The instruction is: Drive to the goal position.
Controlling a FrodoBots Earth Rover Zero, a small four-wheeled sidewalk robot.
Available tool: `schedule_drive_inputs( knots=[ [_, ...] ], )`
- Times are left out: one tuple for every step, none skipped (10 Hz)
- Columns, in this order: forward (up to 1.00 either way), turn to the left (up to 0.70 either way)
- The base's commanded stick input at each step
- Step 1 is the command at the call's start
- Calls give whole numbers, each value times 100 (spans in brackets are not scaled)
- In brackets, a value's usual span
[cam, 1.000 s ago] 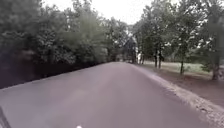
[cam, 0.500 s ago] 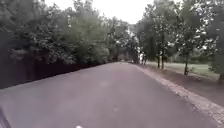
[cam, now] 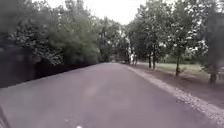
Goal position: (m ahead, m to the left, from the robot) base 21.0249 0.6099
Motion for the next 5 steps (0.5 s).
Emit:
schedule_drive_inputs(
  knots=[
    [100,-3],
    [100,-2],
    [100,-2],
    [100,1],
    [100,1]
  ],
)
